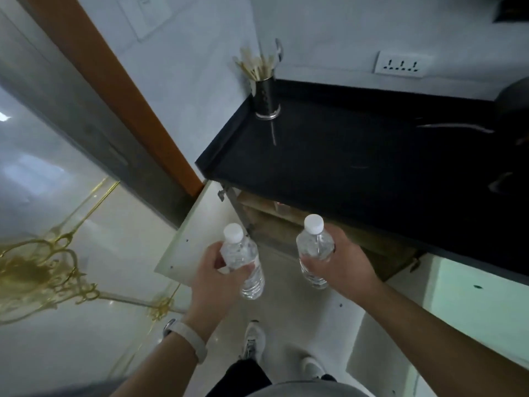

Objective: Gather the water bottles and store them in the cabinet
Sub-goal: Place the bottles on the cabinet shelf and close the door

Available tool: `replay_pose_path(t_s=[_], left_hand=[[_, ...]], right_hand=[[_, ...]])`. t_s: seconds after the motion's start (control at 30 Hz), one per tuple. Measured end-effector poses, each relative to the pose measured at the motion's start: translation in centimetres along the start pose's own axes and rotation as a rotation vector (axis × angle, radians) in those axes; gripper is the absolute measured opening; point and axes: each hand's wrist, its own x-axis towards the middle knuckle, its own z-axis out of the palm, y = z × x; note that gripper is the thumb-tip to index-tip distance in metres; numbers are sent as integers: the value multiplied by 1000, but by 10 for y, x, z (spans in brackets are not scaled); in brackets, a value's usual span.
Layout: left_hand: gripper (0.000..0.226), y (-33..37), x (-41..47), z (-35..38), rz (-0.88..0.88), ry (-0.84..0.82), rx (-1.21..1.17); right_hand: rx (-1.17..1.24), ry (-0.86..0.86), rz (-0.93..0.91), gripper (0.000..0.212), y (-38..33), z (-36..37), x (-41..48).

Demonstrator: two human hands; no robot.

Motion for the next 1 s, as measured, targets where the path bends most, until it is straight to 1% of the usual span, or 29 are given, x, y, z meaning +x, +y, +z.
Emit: replay_pose_path(t_s=[0.1, 0.2, 0.33, 0.47, 0.63, 0.83, 1.0], left_hand=[[52, 5, 26, 4, 50, -118, -13], [46, 8, 55, -2, 112, -219, 14], [49, 8, 98, -14, 158, -280, 21], [44, 12, 128, -21, 200, -405, 15], [45, 14, 151, -13, 224, -527, 21], [42, 24, 161, 15, 250, -603, 56], [45, 26, 172, 47, 255, -648, 128]], right_hand=[[17, 91, 51, 64, -5, 0, 0], [58, 164, 104, 65, -15, 6, 0], [47, 260, 153, 63, -37, 22, 3], [74, 352, 204, 66, -54, 36, 7], [122, 462, 271, 66, -60, 48, 10], [120, 515, 336, 65, -46, 47, 18], [144, 531, 384, 66, -14, 50, 36]])
